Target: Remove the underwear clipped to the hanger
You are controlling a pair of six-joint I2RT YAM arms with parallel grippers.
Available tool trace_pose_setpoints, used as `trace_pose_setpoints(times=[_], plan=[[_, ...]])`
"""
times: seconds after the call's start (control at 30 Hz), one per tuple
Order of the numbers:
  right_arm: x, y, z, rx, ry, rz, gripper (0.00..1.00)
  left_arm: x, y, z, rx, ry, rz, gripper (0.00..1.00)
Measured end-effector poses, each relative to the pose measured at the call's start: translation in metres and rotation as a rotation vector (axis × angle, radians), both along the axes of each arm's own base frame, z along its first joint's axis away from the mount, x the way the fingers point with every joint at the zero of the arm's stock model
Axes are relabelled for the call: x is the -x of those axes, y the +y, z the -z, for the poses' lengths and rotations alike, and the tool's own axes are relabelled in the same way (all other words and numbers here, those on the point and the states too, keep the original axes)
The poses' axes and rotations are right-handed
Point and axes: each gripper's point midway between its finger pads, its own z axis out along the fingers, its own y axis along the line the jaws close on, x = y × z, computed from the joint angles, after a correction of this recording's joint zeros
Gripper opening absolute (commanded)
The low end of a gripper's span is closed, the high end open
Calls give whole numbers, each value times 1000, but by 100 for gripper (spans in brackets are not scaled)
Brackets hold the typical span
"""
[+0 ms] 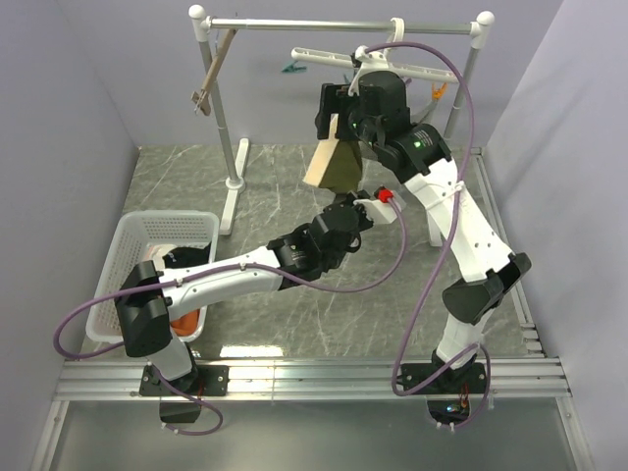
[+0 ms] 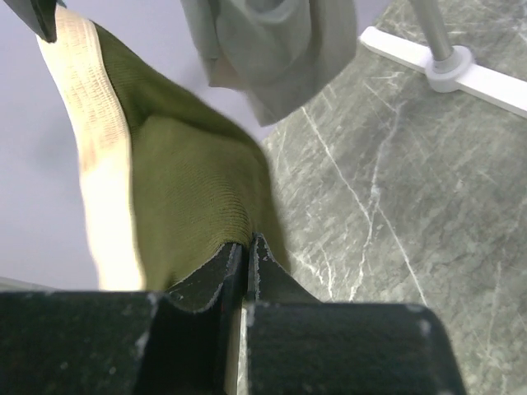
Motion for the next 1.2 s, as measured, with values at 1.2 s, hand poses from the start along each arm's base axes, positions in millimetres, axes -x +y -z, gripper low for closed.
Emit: trace_pose_setpoints(times=[1.2], plan=[[-41,-52,-3,151,-97,156,89,25,4,-23,43,-4,37,0]])
